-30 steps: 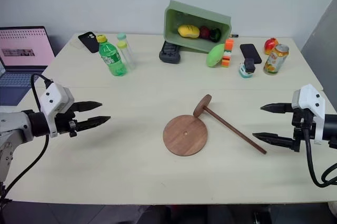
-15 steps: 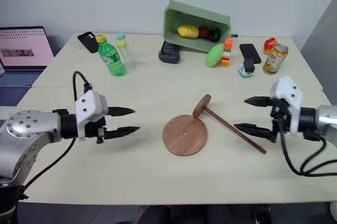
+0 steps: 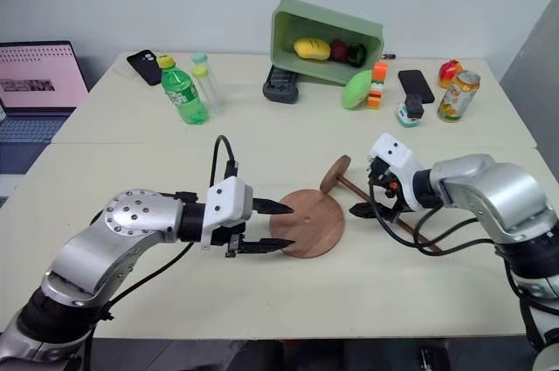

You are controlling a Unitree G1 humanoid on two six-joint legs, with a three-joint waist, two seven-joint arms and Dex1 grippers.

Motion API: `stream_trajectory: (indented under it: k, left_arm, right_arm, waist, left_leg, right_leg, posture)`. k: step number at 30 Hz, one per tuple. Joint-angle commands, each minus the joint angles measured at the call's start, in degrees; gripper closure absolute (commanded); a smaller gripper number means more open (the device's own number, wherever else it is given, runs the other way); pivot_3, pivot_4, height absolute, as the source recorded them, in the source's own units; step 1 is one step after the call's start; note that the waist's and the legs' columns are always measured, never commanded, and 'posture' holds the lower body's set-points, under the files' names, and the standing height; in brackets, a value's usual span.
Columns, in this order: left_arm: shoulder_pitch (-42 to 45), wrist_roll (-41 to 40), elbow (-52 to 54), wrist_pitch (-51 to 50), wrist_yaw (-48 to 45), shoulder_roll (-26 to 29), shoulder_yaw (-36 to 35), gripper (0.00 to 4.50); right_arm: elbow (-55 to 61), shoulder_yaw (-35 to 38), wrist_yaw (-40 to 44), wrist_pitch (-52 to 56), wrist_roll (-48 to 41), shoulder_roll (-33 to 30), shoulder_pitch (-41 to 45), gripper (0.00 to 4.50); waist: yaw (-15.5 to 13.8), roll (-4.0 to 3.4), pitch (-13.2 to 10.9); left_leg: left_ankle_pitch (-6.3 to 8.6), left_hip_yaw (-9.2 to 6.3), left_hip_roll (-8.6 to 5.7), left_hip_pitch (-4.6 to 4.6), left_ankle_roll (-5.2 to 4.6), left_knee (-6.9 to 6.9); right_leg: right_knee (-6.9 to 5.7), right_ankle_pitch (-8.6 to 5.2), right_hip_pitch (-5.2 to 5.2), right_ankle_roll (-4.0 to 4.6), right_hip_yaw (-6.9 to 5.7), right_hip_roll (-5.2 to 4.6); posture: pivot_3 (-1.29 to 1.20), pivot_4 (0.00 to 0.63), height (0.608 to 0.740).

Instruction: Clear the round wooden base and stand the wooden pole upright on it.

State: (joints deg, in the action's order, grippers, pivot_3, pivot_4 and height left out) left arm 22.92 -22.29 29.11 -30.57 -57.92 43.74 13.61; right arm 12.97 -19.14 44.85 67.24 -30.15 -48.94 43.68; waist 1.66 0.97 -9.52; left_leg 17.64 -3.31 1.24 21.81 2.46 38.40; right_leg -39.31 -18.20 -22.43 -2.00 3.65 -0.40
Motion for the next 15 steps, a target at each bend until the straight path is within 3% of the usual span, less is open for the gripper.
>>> stream_trajectory:
  k: [1, 15]
  left_arm:
    - [0.8, 3.0, 0.5, 3.1, 0.9, -1.4, 1.8, 1.77]
    - [-2.4, 9.5, -0.7, 7.2, 4.1, -5.2, 4.1, 1.77]
  right_arm:
    - [-4.9, -6.0, 1.7, 1.4, 4.7, 0.6, 5.0, 0.0]
    - [-28.3, -23.9, 17.9, 1.6, 13.9, 6.1, 22.2, 0.0]
  waist:
    - [0.0, 0.0, 0.0]
    - [0.0, -0.01, 0.0]
  left_leg:
    - [0.0, -0.01, 0.0, 0.03, 0.0, 0.02]
    - [0.02, -0.01, -0.09, 0.22, -0.04, 0.39]
  right_leg:
    - [-0.03, 0.0, -0.04, 0.0, -0.01, 0.0]
    - [-0.54, 0.0, -0.35, 0.0, -0.08, -0.15]
  posture:
    - [0.0, 0.15, 0.74]
    - [0.0, 0.15, 0.74]
